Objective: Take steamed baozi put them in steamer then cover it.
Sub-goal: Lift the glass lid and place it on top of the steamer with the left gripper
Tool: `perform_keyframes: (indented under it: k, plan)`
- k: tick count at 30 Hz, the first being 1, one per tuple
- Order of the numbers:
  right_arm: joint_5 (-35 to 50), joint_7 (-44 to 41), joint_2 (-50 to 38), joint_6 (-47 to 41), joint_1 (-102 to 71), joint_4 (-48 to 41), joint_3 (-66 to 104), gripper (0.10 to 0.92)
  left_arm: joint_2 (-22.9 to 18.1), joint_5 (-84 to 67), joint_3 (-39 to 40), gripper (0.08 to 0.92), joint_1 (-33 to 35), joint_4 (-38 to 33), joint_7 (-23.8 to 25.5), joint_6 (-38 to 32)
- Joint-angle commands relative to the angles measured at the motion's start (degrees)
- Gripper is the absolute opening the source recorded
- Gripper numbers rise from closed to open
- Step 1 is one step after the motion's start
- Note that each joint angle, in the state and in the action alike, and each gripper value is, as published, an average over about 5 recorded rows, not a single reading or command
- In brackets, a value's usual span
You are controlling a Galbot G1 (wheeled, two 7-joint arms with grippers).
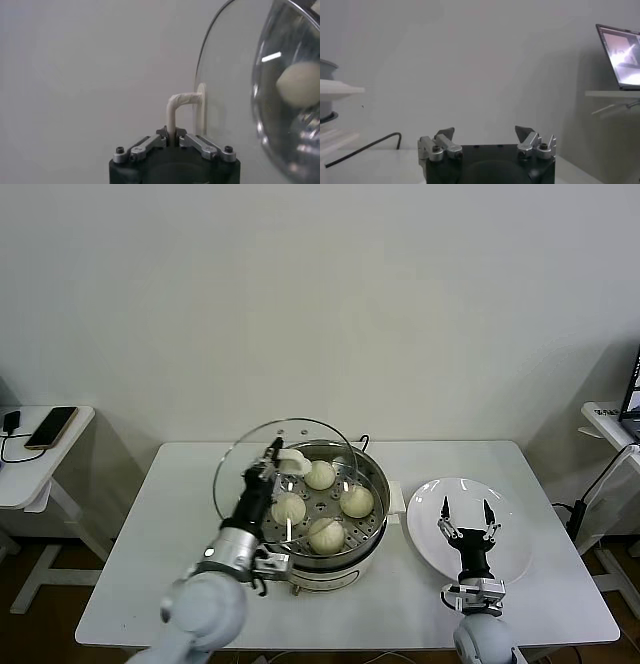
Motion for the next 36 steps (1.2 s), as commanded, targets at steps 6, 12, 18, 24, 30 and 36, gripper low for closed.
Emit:
perform_keyframes:
  k: [6, 12, 18, 24, 30, 36]
  plan:
    - [-0.1, -0.2, 0.4, 0.0, 0.3, -1.1, 0.0, 0.823, -8.9, 12.0, 9.9, 0.187, -5.0, 8.2, 7.2, 7.3]
    - [-0.2, -0.2, 0.4, -0.1, 0.3, -1.1, 0.0, 0.823, -10.0, 13.3, 9.9, 0.187, -4.8, 9.6, 5.4, 6.7]
    - [-0.3, -0.2, 0.4, 0.0, 0.1, -1.1, 0.1, 0.823, -10.3, 13.8, 9.5, 0.187, -4.6, 10.1, 3.8, 6.3]
    - [-0.3, -0.4, 0.5, 0.0, 0.2, -1.3, 0.1, 0.823, -10.6, 14.5, 9.7, 0.187, -4.5, 10.6, 3.1, 5.9]
    - [-0.3, -0.4, 0.5, 0.0, 0.4, -1.4, 0.0, 0.823, -10.4, 15.4, 9.6, 0.187, -4.3, 11.3, 3.2, 5.3]
    - [-0.3, -0.4, 0.5, 0.0, 0.5, -1.5, 0.1, 0.823, -10.1, 15.8, 9.3, 0.187, -4.1, 11.6, 3.5, 4.8]
